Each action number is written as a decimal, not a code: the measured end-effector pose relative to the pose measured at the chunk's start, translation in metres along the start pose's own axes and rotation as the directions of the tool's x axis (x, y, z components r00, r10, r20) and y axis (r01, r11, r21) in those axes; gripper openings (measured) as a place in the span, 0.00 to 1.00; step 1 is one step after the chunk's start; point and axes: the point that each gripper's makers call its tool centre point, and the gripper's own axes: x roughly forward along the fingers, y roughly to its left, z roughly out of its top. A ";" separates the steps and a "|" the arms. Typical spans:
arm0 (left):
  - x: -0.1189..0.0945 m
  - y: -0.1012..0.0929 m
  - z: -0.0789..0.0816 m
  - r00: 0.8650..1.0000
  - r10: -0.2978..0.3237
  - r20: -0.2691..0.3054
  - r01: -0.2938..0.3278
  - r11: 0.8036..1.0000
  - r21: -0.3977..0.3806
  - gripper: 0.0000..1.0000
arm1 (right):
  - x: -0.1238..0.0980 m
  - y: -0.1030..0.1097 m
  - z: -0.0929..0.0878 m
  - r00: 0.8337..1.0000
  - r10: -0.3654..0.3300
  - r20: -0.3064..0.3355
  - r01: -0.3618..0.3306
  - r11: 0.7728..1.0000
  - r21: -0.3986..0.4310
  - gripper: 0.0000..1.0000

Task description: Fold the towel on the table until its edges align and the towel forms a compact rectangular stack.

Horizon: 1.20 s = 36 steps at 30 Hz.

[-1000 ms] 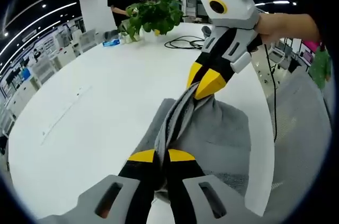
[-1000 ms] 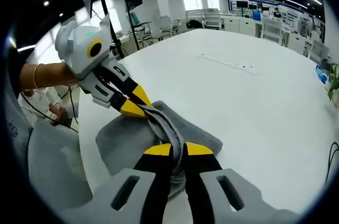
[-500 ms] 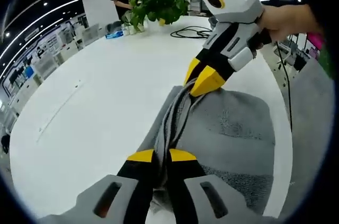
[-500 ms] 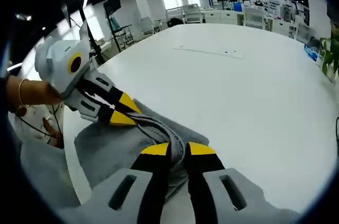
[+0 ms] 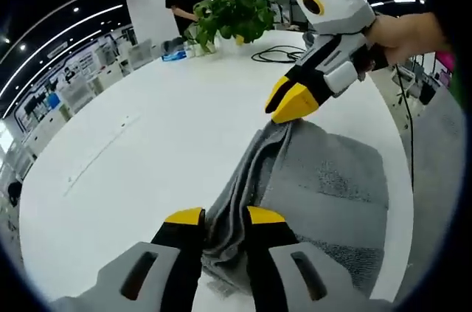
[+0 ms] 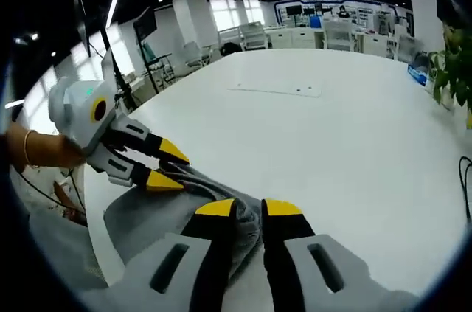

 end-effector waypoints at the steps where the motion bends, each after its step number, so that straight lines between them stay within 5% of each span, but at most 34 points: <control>1: -0.003 0.003 0.002 1.000 0.015 0.010 -0.015 1.000 -0.014 0.23 | -0.002 -0.001 0.002 1.000 -0.005 0.007 0.005 1.000 0.001 0.14; 15: -0.036 0.022 0.011 0.990 0.100 0.095 -0.081 0.980 -0.182 0.27 | -0.019 0.006 0.002 0.999 0.007 0.032 -0.007 1.000 -0.011 0.20; 25: -0.051 0.010 -0.006 0.991 0.110 0.080 -0.089 0.970 -0.227 0.32 | -0.029 0.011 -0.006 1.000 0.011 0.026 -0.011 1.000 -0.011 0.23; 36: -0.054 -0.013 -0.035 0.996 0.083 0.030 -0.070 0.952 -0.297 0.36 | -0.033 0.021 -0.037 1.000 0.005 -0.024 -0.005 1.000 -0.017 0.33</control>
